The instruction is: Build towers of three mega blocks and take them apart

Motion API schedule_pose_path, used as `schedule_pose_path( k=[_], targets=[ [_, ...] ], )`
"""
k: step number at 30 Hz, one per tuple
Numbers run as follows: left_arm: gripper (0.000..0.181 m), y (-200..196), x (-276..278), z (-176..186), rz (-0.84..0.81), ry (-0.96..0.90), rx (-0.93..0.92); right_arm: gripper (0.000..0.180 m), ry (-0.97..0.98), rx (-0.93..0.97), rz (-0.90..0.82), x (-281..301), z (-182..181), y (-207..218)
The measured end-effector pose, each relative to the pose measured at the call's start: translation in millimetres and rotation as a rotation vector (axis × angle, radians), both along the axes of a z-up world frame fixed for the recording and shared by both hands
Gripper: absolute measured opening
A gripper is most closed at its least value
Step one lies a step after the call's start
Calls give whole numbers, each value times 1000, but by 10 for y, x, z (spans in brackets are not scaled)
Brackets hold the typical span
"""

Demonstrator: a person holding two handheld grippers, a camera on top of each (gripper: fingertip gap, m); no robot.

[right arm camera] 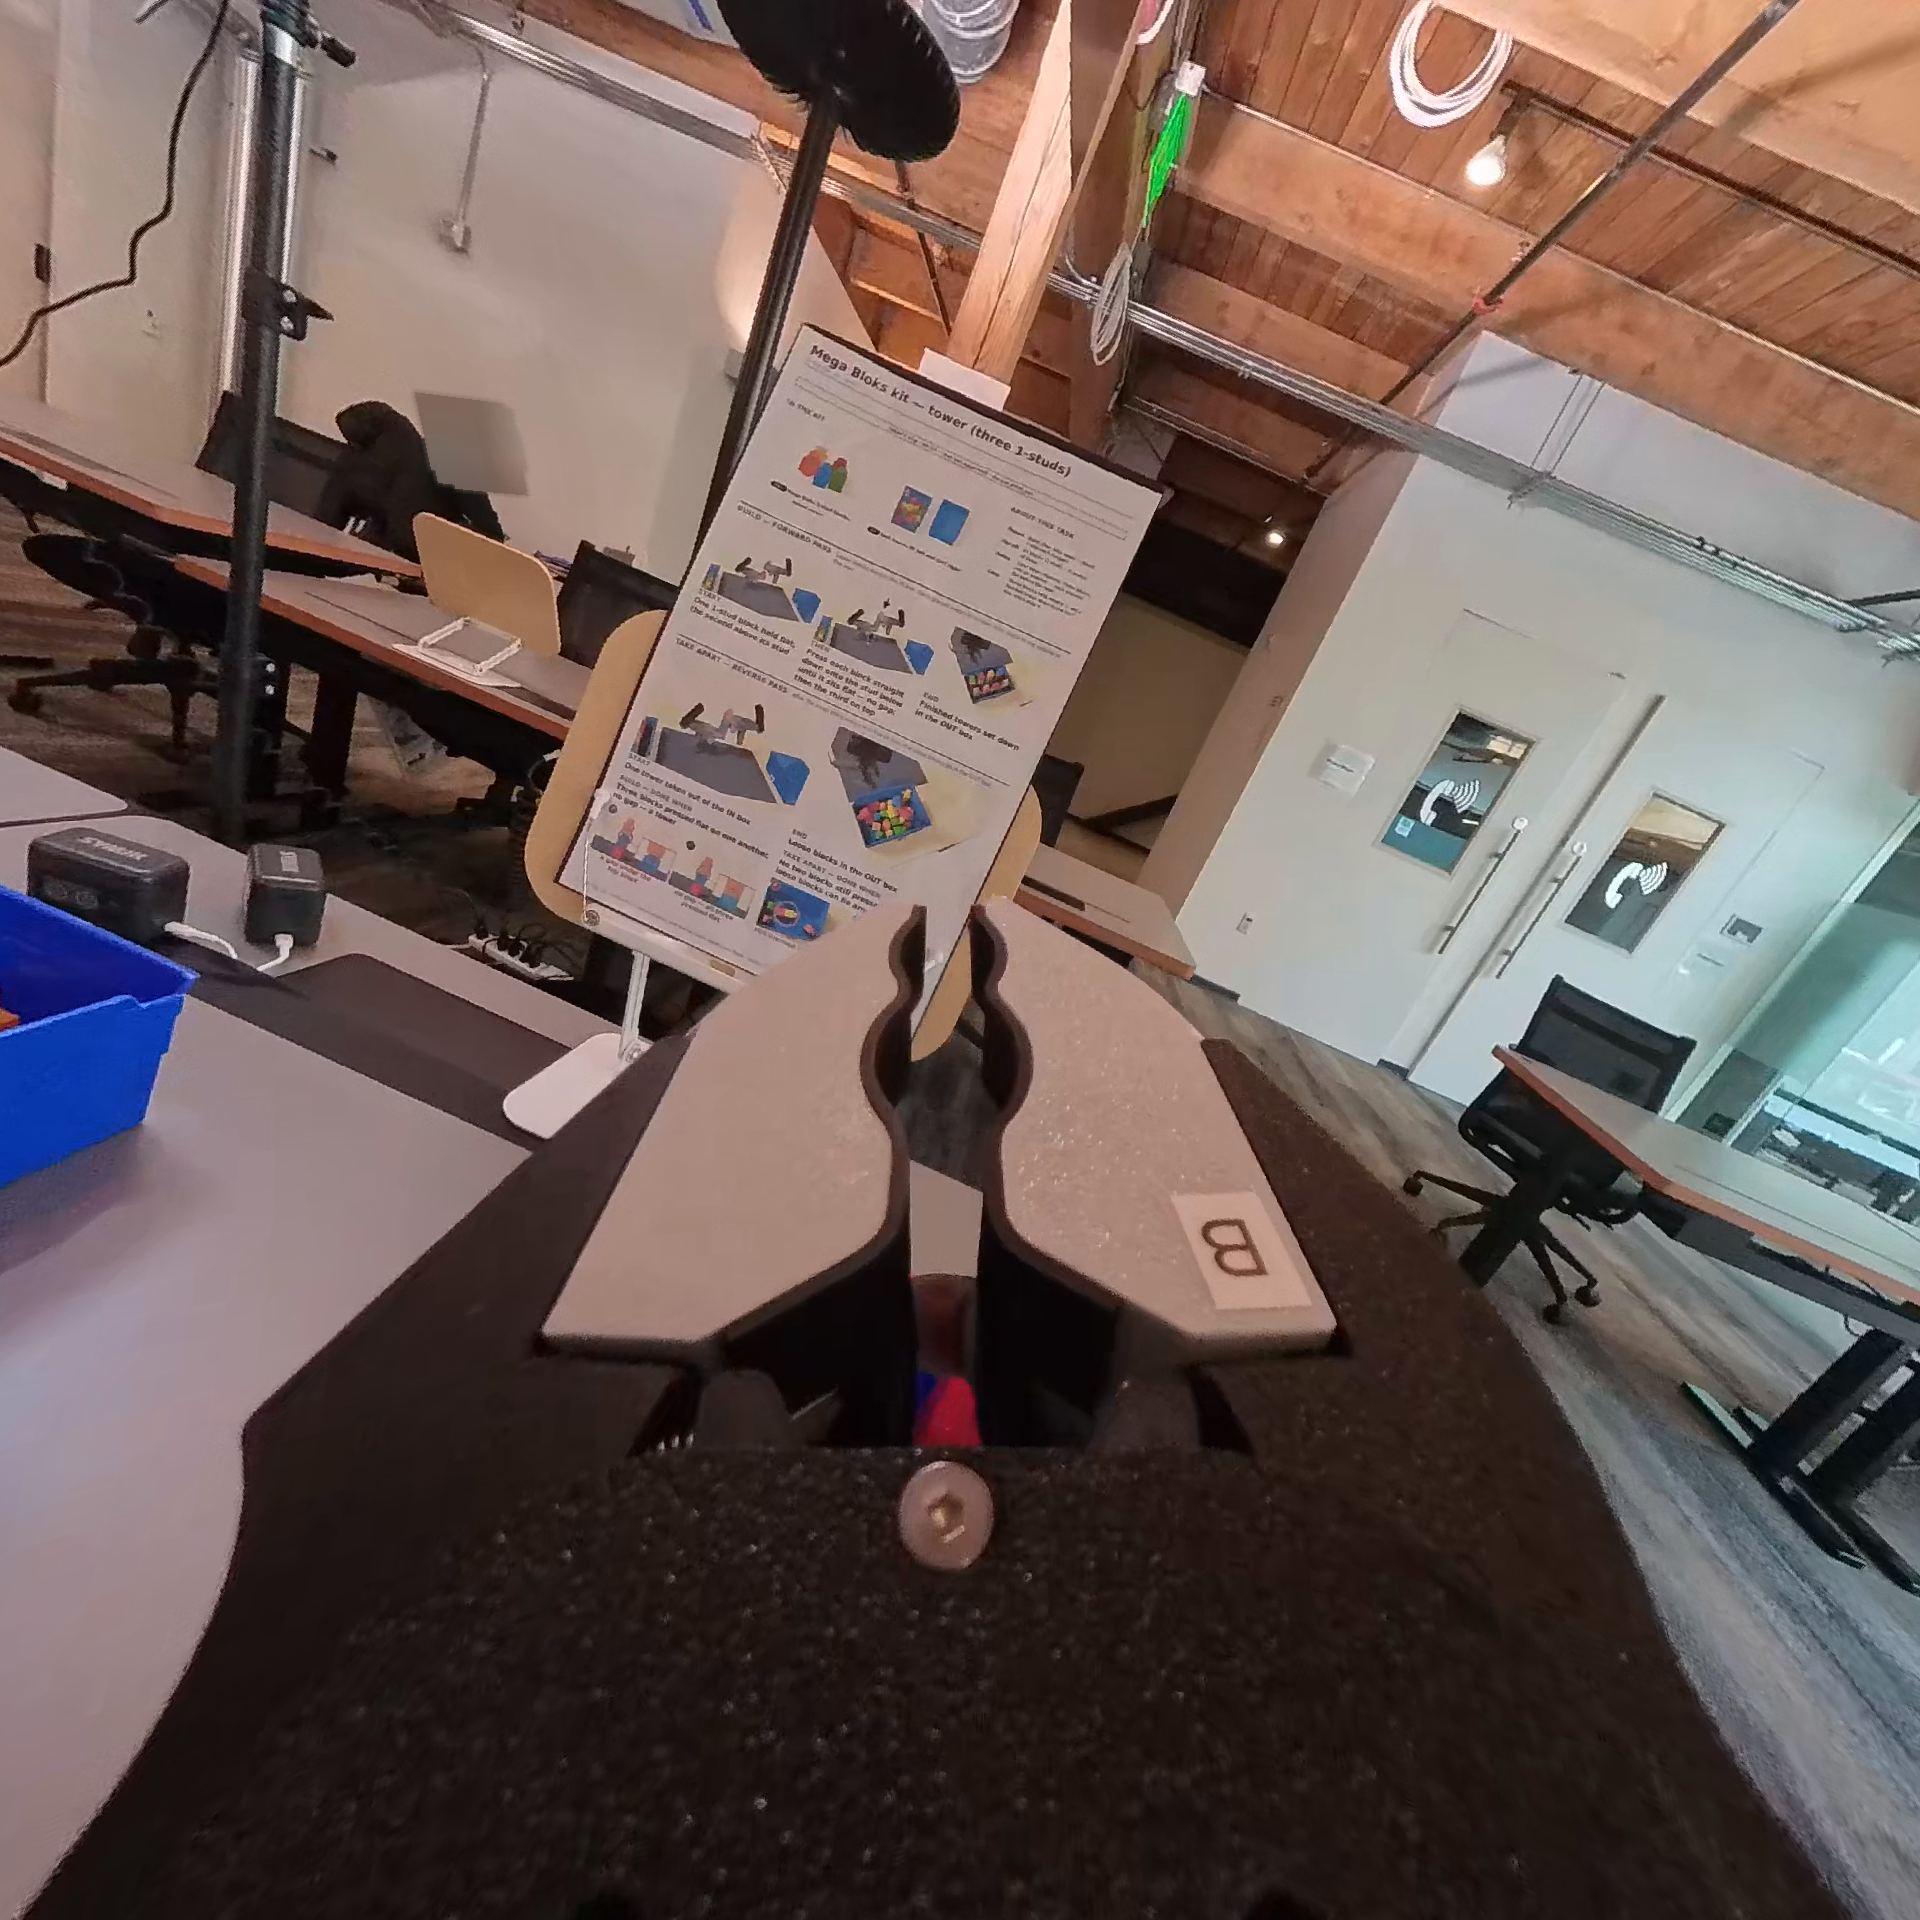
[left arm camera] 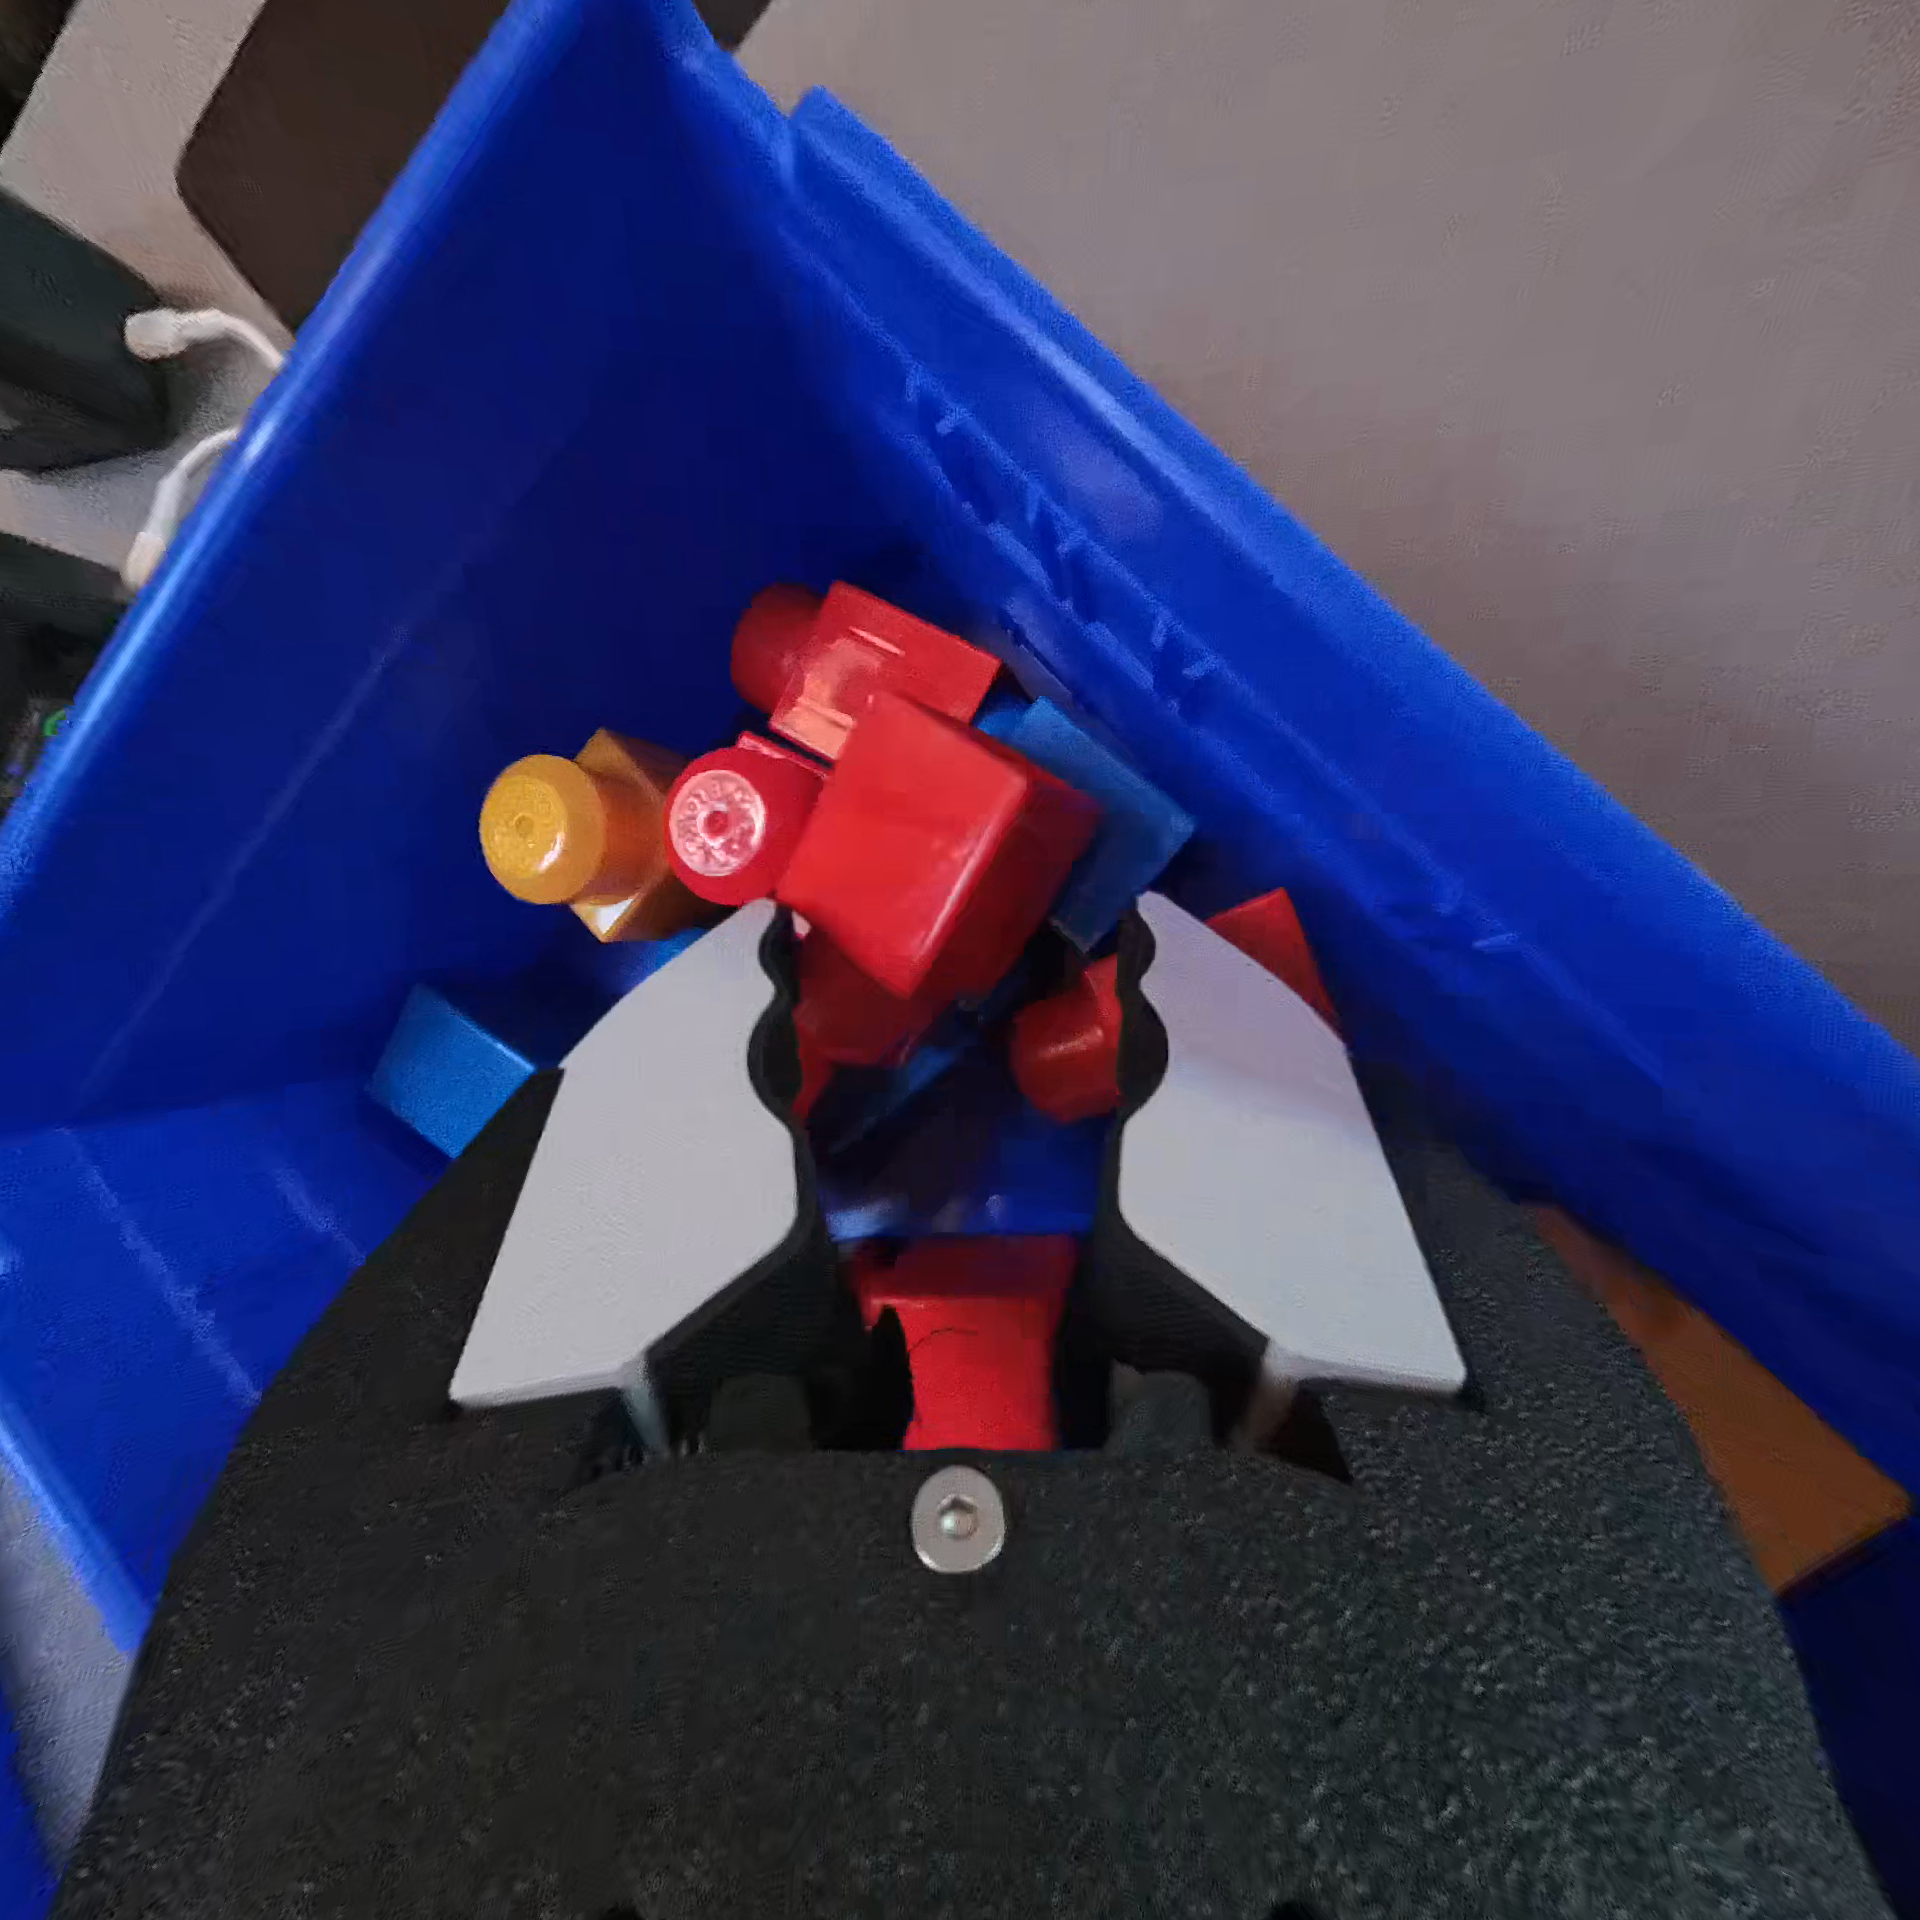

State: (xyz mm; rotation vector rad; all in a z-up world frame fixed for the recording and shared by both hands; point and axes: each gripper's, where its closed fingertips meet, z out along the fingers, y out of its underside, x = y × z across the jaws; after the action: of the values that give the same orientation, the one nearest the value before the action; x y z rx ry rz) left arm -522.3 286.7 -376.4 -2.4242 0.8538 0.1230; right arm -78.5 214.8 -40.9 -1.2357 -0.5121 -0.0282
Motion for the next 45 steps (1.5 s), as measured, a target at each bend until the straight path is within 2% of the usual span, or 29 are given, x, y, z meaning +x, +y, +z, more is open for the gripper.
schedule_pose_path(
  k=[1,2,6,9,11,14,16,18,20,23,24,25,26,27,28,32,35,38,41,43,45],
  targets=[
    [50,14,53,21,-27,-44,10,7,-2,5,5,-7,5,-5],
    [34,27,16,58,-1,-52,24,7,-6,8,11,-18,7,-12],
    [32,56,30,303,19,-189,142,7,-43,-10,67,-166,-39,-4],
    [32,57,21,770,23,-261,338,8,-91,-40,192,-407,-129,-29],
    [32,-32,232,1280,-86,-352,522,10,-139,-64,396,-741,-230,-127],
    [32,-415,845,1947,-407,-465,719,16,-179,-116,768,-1240,-400,-392],
    [32,-662,1230,2152,-586,-461,747,32,-162,-168,944,-1490,-482,-488],
    [32,-819,1551,2216,-714,-404,742,61,-155,-229,1043,-1716,-589,-500],
    [32,-907,1796,2212,-798,-331,730,84,-186,-295,1062,-1919,-752,-441],
    [32,-985,2068,2185,-885,-280,700,97,-277,-347,1027,-2161,-1019,-346],
    [32,-1016,2133,2162,-912,-275,680,94,-303,-349,1028,-2217,-1077,-345],
    [32,-1041,2181,2140,-935,-269,666,77,-326,-349,1040,-2262,-1131,-361],
    [32,-1054,2219,2122,-949,-265,656,46,-341,-333,1055,-2288,-1150,-380],
    [32,-1029,2221,2131,-933,-266,658,37,-334,-307,1071,-2299,-1129,-401],
    [32,-1035,2221,2159,-928,-291,661,36,-325,-290,1066,-2294,-1101,-387],
    [57,-884,1935,2439,-710,-393,776,36,-158,-238,1043,-2111,-813,-276],
    [65,-659,1385,2454,-429,-379,809,36,-50,-216,1026,-1880,-637,-187],
    [66,-417,525,2031,-38,-208,664,36,-34,-205,970,-1709,-589,-95],
    [73,-472,-275,1416,336,-98,385,36,-37,-194,910,-1589,-570,-18],
    [75,-577,-499,1062,458,-142,213,36,-37,-188,905,-1554,-560,-12],
    [74,-584,-590,856,508,-215,140,36,-35,-188,902,-1548,-556,-5]
  ],
)
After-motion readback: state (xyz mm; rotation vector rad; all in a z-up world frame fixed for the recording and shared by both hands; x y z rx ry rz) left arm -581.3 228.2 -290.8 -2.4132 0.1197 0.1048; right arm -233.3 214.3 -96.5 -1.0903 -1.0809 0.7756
